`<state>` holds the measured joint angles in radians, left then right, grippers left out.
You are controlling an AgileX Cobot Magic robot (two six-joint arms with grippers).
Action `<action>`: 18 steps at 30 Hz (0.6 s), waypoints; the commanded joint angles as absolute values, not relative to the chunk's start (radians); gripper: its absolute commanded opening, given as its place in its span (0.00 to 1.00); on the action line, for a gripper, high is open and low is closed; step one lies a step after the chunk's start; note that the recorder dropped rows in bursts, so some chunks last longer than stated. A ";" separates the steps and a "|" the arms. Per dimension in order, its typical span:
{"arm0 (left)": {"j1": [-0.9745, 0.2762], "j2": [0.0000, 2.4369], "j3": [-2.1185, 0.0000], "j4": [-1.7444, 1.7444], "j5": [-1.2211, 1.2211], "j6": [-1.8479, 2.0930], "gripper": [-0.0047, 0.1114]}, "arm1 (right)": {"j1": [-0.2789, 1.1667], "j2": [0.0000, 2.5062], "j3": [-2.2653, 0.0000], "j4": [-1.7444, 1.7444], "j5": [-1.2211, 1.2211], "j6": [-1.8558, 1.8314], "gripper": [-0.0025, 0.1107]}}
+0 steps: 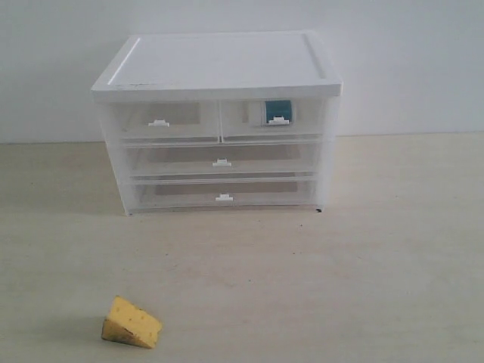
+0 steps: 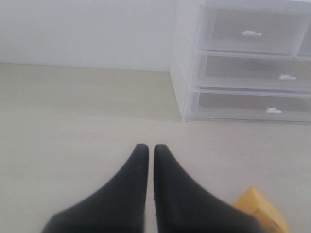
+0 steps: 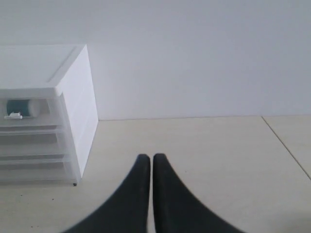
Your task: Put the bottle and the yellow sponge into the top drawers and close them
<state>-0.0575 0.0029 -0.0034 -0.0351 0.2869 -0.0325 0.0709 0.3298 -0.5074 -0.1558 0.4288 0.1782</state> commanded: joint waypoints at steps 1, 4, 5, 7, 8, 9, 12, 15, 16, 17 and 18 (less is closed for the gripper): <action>-0.052 0.000 0.000 -0.034 0.285 -0.027 0.08 | 0.068 0.319 -0.506 -0.166 0.436 0.168 0.02; -0.052 0.000 0.000 -0.034 0.285 -0.027 0.08 | 0.068 0.319 -0.500 -0.168 0.450 0.116 0.02; -0.052 0.000 0.000 -0.034 0.285 -0.027 0.08 | 0.068 0.319 -0.500 -0.168 0.455 0.107 0.02; -0.052 0.000 0.000 -0.034 0.285 -0.027 0.08 | 0.070 0.319 -0.498 -0.166 0.462 0.092 0.02; -0.052 0.000 0.000 -0.034 0.285 -0.027 0.08 | 0.070 0.313 -0.498 -0.166 0.466 0.092 0.02; -0.052 0.000 0.000 -0.034 0.285 -0.027 0.08 | 0.070 0.306 -0.498 -0.166 0.474 0.092 0.02; -0.052 0.000 0.000 -0.034 0.285 -0.027 0.08 | 0.068 0.253 -0.475 -0.166 0.484 0.079 0.02; -0.052 0.000 0.000 -0.034 0.285 -0.027 0.08 | 0.068 0.176 -0.420 -0.166 0.484 0.077 0.02; -0.052 0.000 0.000 -0.034 0.285 -0.027 0.08 | 0.068 0.150 -0.402 -0.166 0.484 0.077 0.02; -0.052 0.000 0.000 -0.034 0.285 -0.027 0.08 | 0.068 0.125 -0.385 -0.166 0.487 0.077 0.02; -0.052 0.000 0.000 -0.034 0.285 -0.027 0.08 | 0.068 0.108 -0.374 -0.166 0.492 0.077 0.02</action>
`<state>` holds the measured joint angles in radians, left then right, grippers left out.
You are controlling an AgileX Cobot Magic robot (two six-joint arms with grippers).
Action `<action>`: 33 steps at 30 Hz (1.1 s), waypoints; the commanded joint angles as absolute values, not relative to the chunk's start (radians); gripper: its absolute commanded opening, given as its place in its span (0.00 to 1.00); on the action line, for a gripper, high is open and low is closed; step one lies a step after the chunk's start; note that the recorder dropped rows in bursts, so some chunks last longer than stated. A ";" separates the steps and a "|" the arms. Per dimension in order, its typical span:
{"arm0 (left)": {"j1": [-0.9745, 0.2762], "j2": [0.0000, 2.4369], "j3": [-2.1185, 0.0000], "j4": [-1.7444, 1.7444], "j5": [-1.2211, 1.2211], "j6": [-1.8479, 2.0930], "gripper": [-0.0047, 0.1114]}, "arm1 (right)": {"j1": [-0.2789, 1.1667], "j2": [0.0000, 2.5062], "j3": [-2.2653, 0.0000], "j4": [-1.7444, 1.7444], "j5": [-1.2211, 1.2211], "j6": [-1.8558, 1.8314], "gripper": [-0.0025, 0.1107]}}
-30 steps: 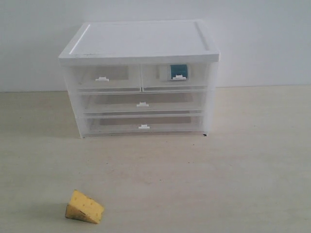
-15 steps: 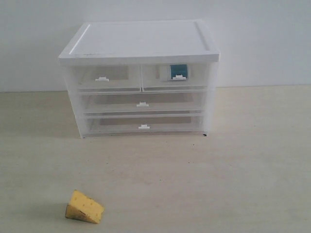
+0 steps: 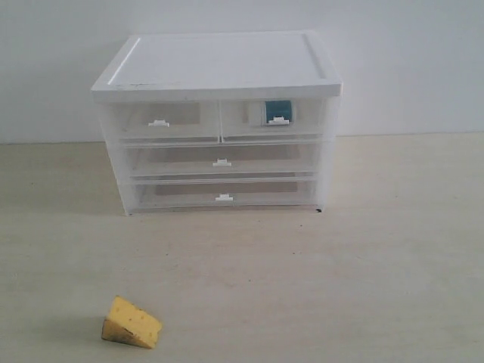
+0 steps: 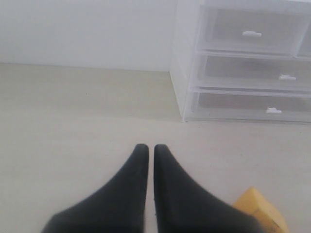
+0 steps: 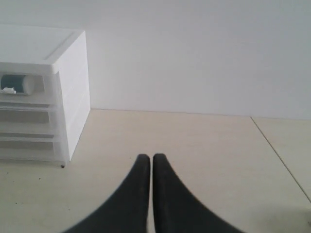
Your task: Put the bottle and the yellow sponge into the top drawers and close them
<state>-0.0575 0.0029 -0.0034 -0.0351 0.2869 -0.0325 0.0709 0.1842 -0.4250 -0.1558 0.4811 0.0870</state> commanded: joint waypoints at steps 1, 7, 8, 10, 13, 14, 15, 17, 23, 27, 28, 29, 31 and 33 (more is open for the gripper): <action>-0.052 0.000 0.000 -0.034 0.285 -0.027 0.08 | 0.068 0.088 -0.362 -0.166 0.497 0.077 0.02; -0.052 0.000 0.000 -0.034 0.285 -0.027 0.08 | 0.068 0.054 -0.323 -0.163 0.499 0.077 0.02; -0.052 0.000 0.000 -0.034 0.285 -0.027 0.08 | 0.068 0.054 -0.319 -0.163 0.499 0.077 0.02; -0.052 0.000 0.000 -0.034 0.285 -0.027 0.08 | 0.068 0.054 -0.314 -0.163 0.501 0.077 0.02; -0.052 0.000 0.000 -0.034 0.285 -0.027 0.08 | 0.068 0.054 -0.300 -0.163 0.499 0.077 0.02; -0.052 0.000 0.000 -0.034 0.285 -0.027 0.08 | 0.068 0.054 -0.290 -0.163 0.496 0.077 0.02; -0.052 0.000 0.000 -0.034 0.285 -0.027 0.08 | 0.068 0.054 -0.282 -0.163 0.494 0.077 0.02; -0.052 0.000 0.000 -0.034 0.285 -0.027 0.08 | 0.068 0.054 -0.257 -0.147 0.486 0.074 0.02; -0.052 0.000 0.000 -0.034 0.285 -0.027 0.08 | 0.068 0.045 -0.187 -0.080 0.432 0.027 0.02; -0.052 0.000 0.000 -0.034 0.285 -0.027 0.08 | 0.068 0.002 -0.157 -0.073 0.432 0.027 0.02; -0.052 0.000 0.000 -0.034 0.285 -0.027 0.08 | 0.068 0.000 -0.151 -0.073 0.434 0.027 0.02; -0.052 0.000 0.000 -0.034 0.285 -0.027 0.08 | 0.068 0.000 -0.145 -0.073 0.437 0.027 0.02; -0.052 0.000 0.000 -0.034 0.285 -0.027 0.08 | 0.068 0.000 -0.121 -0.073 0.435 0.027 0.02; -0.052 0.000 0.000 -0.034 0.285 -0.027 0.08 | 0.068 0.000 -0.095 -0.073 0.429 0.027 0.02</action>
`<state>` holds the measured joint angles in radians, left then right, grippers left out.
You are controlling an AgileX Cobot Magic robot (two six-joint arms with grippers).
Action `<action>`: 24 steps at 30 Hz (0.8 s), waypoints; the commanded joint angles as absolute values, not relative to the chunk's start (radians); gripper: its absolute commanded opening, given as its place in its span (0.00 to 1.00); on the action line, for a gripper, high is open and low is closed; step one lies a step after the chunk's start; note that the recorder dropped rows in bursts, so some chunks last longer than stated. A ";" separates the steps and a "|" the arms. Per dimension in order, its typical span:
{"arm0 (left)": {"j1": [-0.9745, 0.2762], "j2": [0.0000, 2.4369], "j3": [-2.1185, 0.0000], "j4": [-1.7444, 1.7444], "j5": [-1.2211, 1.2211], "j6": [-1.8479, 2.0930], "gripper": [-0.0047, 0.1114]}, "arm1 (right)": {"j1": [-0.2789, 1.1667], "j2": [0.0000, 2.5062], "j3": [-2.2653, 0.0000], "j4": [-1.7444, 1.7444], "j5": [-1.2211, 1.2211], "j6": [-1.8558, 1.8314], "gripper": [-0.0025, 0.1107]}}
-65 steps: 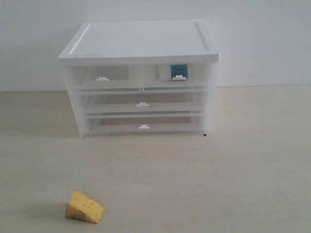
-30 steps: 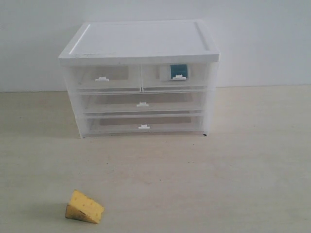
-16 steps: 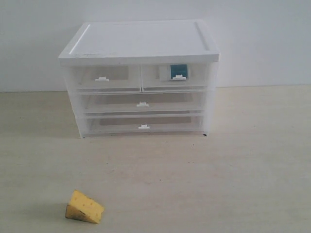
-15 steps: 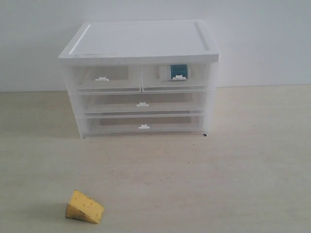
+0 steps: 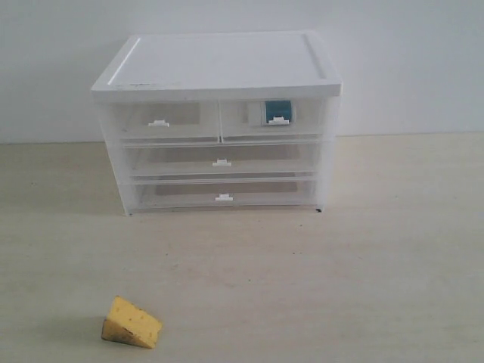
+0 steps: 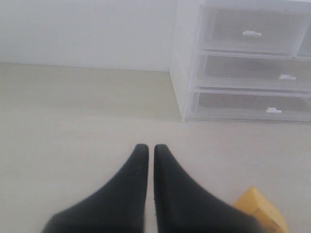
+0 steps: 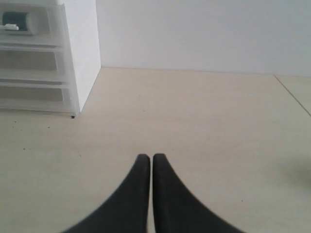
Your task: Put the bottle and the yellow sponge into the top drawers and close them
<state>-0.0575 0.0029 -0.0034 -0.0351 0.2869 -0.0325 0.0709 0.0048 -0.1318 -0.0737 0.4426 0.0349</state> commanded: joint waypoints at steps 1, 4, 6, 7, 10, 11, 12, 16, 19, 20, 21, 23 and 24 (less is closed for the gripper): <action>-0.052 0.000 0.000 -0.034 0.285 -0.027 0.08 | 0.068 0.000 -0.081 -0.072 0.419 0.027 0.02; -0.052 0.000 0.000 -0.034 0.285 -0.027 0.08 | 0.068 0.000 -0.055 -0.059 0.407 0.025 0.02; -0.052 0.000 0.000 -0.034 0.285 -0.027 0.08 | 0.068 0.000 -0.028 -0.057 0.387 0.025 0.02; -0.052 0.000 0.000 -0.034 0.285 -0.027 0.08 | 0.068 0.000 -0.001 -0.057 0.366 0.025 0.02; -0.052 0.000 0.000 -0.034 0.285 -0.027 0.08 | 0.068 0.000 0.000 -0.048 0.329 0.023 0.02; -0.052 0.000 0.000 -0.034 0.285 -0.027 0.08 | 0.068 0.000 0.000 -0.048 0.329 0.023 0.02; -0.052 0.000 0.000 -0.034 0.285 -0.027 0.08 | 0.068 0.000 0.000 -0.048 0.329 0.023 0.02; -0.052 0.000 0.000 -0.034 0.285 -0.027 0.08 | 0.068 0.000 0.000 -0.046 0.335 0.023 0.02; -0.052 0.000 0.000 -0.034 0.285 -0.027 0.08 | 0.068 0.000 0.000 -0.046 0.335 0.023 0.02; -0.052 0.000 0.000 -0.034 0.285 -0.027 0.08 | 0.068 0.000 0.000 -0.046 0.338 0.023 0.02; -0.052 0.000 0.000 -0.034 0.285 -0.027 0.08 | 0.068 0.000 0.000 -0.046 0.342 0.023 0.02; -0.052 0.000 0.000 -0.034 0.285 -0.027 0.08 | 0.050 0.000 0.000 -0.046 0.342 0.023 0.02; -0.052 0.000 0.000 -0.034 0.285 -0.027 0.08 | 0.034 0.000 0.000 -0.039 0.343 0.023 0.02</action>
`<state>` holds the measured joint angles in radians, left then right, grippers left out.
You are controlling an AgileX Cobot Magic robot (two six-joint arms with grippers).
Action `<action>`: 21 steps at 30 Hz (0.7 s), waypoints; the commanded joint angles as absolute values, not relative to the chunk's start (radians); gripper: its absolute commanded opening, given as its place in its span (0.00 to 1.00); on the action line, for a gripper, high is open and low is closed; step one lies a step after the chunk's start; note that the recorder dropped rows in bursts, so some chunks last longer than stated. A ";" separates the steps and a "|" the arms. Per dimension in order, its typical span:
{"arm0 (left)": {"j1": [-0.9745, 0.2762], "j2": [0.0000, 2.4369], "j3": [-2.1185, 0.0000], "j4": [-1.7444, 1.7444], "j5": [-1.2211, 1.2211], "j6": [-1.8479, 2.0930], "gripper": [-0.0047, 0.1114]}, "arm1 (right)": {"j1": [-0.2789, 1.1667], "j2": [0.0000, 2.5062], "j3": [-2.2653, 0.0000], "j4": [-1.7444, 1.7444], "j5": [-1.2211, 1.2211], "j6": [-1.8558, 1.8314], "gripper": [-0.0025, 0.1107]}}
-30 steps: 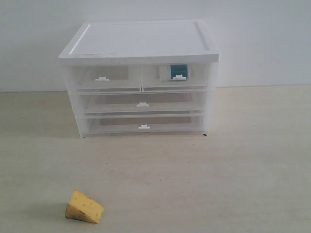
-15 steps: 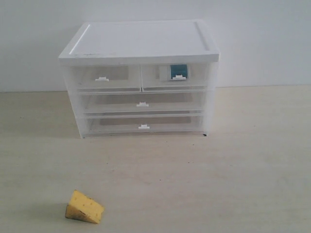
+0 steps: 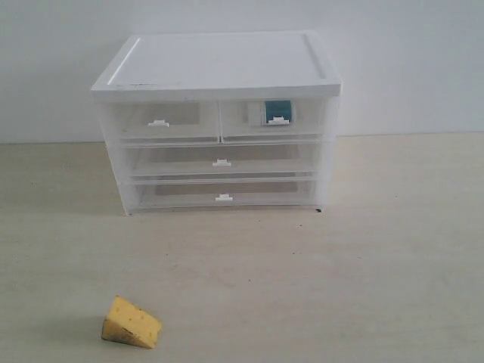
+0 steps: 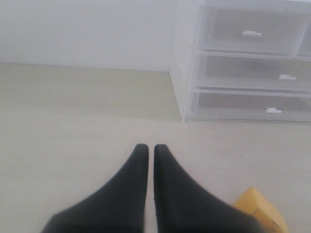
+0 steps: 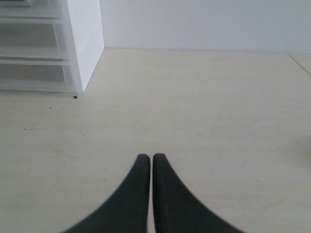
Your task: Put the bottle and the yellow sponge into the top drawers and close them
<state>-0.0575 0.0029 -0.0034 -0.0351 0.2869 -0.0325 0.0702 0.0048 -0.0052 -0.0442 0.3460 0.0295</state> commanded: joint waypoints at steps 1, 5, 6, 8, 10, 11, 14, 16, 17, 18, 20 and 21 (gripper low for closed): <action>-0.052 0.000 0.000 -0.034 0.285 -0.027 0.08 | 0.004 0.000 0.000 -0.039 0.343 0.023 0.02; -0.052 0.000 0.000 -0.034 0.285 -0.027 0.08 | -0.040 0.000 0.000 -0.039 0.343 0.023 0.02; -0.052 0.000 0.000 -0.034 0.285 -0.027 0.08 | -0.040 0.000 0.000 -0.039 0.343 0.023 0.02; -0.052 0.000 0.000 -0.034 0.285 -0.027 0.08 | -0.040 0.000 0.000 -0.039 0.343 0.023 0.02; -0.052 0.000 0.000 -0.034 0.285 -0.027 0.08 | -0.040 0.000 0.000 -0.039 0.343 0.023 0.02; -0.052 0.000 0.000 -0.034 0.285 -0.027 0.08 | -0.040 0.000 0.000 -0.039 0.343 0.023 0.02; -0.052 0.000 0.000 -0.034 0.285 -0.027 0.08 | -0.040 0.000 0.000 -0.039 0.343 0.023 0.02; -0.052 0.000 0.000 -0.034 0.285 -0.027 0.08 | -0.040 0.000 0.000 -0.039 0.343 0.023 0.02; -0.052 0.000 0.000 -0.034 0.285 -0.027 0.08 | -0.040 0.000 0.000 -0.039 0.343 0.023 0.02; -0.052 0.000 0.000 -0.034 0.285 -0.027 0.08 | -0.040 0.000 0.000 -0.039 0.343 0.023 0.02; -0.052 0.000 0.000 -0.034 0.285 -0.027 0.08 | -0.040 0.000 0.000 -0.039 0.344 0.015 0.02; -0.052 0.000 0.000 -0.034 0.285 -0.027 0.08 | -0.040 0.000 0.000 -0.039 0.344 0.010 0.02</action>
